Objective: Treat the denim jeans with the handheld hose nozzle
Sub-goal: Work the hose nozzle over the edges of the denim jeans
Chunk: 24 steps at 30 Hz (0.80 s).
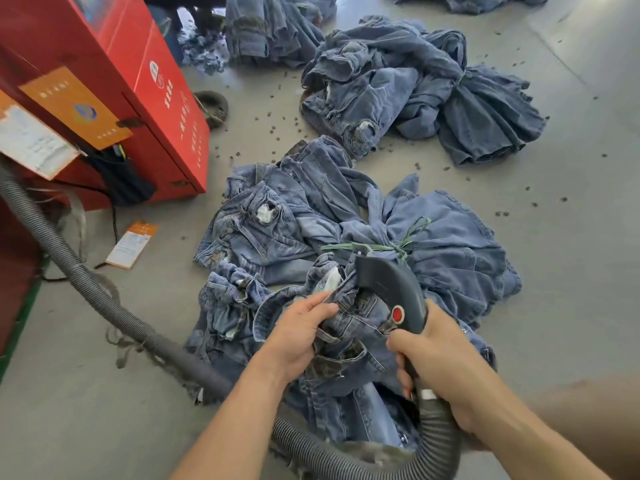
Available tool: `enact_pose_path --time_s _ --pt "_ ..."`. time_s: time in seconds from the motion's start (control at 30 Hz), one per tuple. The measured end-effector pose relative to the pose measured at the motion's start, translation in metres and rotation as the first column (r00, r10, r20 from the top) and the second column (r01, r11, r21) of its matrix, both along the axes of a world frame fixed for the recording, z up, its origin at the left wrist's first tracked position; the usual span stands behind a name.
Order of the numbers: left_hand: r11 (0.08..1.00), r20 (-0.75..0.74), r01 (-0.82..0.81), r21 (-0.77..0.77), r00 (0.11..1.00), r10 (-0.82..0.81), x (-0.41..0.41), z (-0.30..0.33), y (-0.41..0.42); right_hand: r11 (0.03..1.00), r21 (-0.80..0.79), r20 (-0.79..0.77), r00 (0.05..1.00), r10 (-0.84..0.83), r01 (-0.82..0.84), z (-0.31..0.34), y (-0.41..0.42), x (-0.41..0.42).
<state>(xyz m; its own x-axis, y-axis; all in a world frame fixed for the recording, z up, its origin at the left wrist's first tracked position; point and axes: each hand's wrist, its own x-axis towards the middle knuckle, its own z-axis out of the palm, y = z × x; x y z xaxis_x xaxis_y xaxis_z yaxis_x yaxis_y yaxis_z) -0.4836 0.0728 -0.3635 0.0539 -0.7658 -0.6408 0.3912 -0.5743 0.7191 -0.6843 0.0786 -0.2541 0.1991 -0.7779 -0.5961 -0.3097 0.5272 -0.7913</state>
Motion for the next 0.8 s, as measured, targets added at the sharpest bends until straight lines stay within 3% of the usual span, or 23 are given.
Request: enact_pose_path --time_s 0.1,0.2,0.3,0.37,0.43,0.5,0.63,0.7,0.8 --pt "0.998 -0.167 0.032 -0.053 0.985 -0.041 0.004 0.004 0.003 0.999 -0.009 -0.007 0.999 0.049 -0.049 0.005 0.014 -0.005" --pt "0.997 -0.223 0.053 -0.052 0.973 -0.063 0.005 0.006 0.005 0.994 -0.05 -0.088 0.992 0.089 -0.094 0.0 0.007 0.003" --pt "0.998 -0.22 0.056 -0.012 0.974 -0.057 0.001 0.006 0.005 0.989 -0.127 -0.139 0.986 -0.087 0.069 -0.01 -0.023 0.0" --pt "1.0 -0.216 0.013 0.025 0.976 -0.007 0.002 0.004 0.004 0.967 -0.161 -0.07 0.975 -0.212 0.198 -0.007 -0.035 -0.012" --pt "0.999 -0.189 -0.024 0.025 0.982 0.028 0.003 0.003 0.002 0.961 -0.169 -0.026 0.973 -0.228 0.221 0.004 -0.029 -0.019" --pt "0.997 -0.165 -0.066 0.027 0.984 0.07 0.0 0.004 -0.002 0.984 -0.135 -0.027 0.992 -0.12 0.116 0.013 -0.007 -0.017" --pt "0.995 -0.293 -0.101 0.005 0.951 0.098 -0.013 0.01 -0.005 0.973 -0.129 -0.22 0.962 0.159 -0.191 0.004 0.018 0.008" --pt "0.994 -0.336 -0.108 -0.008 0.937 0.099 -0.014 0.009 0.0 0.974 -0.168 -0.226 0.968 0.114 -0.154 -0.002 0.005 0.014" --pt "0.989 -0.329 -0.148 -0.024 0.935 0.132 -0.012 0.002 0.006 0.985 -0.168 -0.141 0.989 -0.054 0.03 0.002 -0.019 0.003"
